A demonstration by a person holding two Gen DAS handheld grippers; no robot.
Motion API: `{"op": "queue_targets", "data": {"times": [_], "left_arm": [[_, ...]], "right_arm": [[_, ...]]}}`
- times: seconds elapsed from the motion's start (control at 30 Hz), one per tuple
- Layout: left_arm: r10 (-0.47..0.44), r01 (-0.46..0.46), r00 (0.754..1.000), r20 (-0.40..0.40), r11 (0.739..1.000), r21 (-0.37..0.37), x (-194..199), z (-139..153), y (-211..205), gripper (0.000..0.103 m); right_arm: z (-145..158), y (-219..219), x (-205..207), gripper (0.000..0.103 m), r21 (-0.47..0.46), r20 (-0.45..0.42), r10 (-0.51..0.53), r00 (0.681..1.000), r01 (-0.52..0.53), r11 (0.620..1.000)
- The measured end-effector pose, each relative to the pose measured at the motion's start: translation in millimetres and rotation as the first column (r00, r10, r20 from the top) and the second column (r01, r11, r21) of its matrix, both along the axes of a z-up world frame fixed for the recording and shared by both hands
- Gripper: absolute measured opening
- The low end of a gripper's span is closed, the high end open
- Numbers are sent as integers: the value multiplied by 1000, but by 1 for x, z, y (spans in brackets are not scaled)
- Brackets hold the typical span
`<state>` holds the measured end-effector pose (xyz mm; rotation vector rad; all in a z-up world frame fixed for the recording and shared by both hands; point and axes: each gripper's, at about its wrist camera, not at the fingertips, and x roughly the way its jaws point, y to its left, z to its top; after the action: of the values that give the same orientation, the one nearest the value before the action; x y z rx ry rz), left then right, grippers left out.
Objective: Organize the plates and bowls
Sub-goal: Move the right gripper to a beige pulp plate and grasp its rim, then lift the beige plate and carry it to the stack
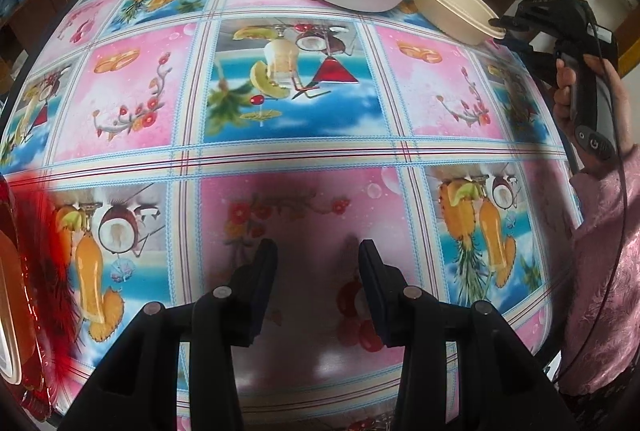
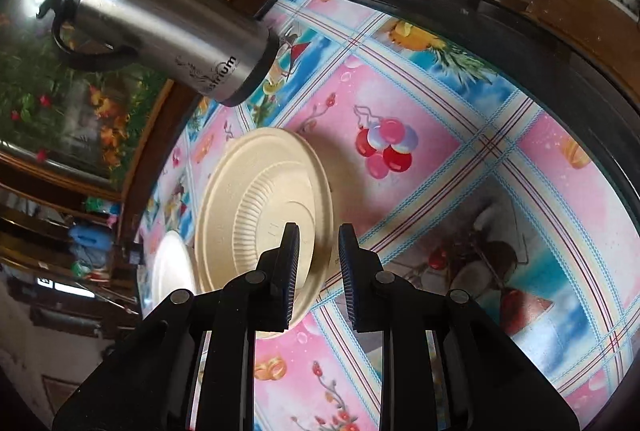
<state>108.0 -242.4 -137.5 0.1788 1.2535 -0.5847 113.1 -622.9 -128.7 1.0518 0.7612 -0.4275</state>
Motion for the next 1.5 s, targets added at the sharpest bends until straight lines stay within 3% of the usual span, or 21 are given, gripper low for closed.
{"op": "queue_targets", "data": {"times": [0.1,0.27,0.53,0.7,0.83,1.0,1.17,1.33,1.5], "left_arm": [[9,-9,1000,-8,1000,-4,0,1,3,43],[2,-3,999,-33,1000,-24,-6,1,4,43],[36,-39,999,-39,997,-61,-9,10,14,43],[90,-95,995,-50,990,-106,-4,20,32,43],[160,-166,986,-51,978,-129,3,27,54,51],[228,-232,973,-44,959,-164,5,38,78,54],[270,-273,962,-44,945,-181,7,44,93,54],[270,-277,961,-61,942,-191,9,44,90,55],[246,-258,966,-79,941,-217,10,49,77,55]], "right_arm": [[0,4,-7,13,-20,-5,10,1000,-10,1000],[7,15,-27,13,-54,-31,70,997,-72,996],[4,64,-72,13,19,-24,260,965,-259,966],[-5,126,-99,13,36,-29,424,905,-423,905],[-11,172,-110,13,53,-17,543,840,-542,839],[-13,202,-117,14,64,11,614,789,-613,787],[-9,204,-118,16,39,-2,623,782,-623,782],[-6,197,-118,32,46,36,590,807,-591,805],[-7,195,-117,32,53,41,586,809,-588,807]]}}
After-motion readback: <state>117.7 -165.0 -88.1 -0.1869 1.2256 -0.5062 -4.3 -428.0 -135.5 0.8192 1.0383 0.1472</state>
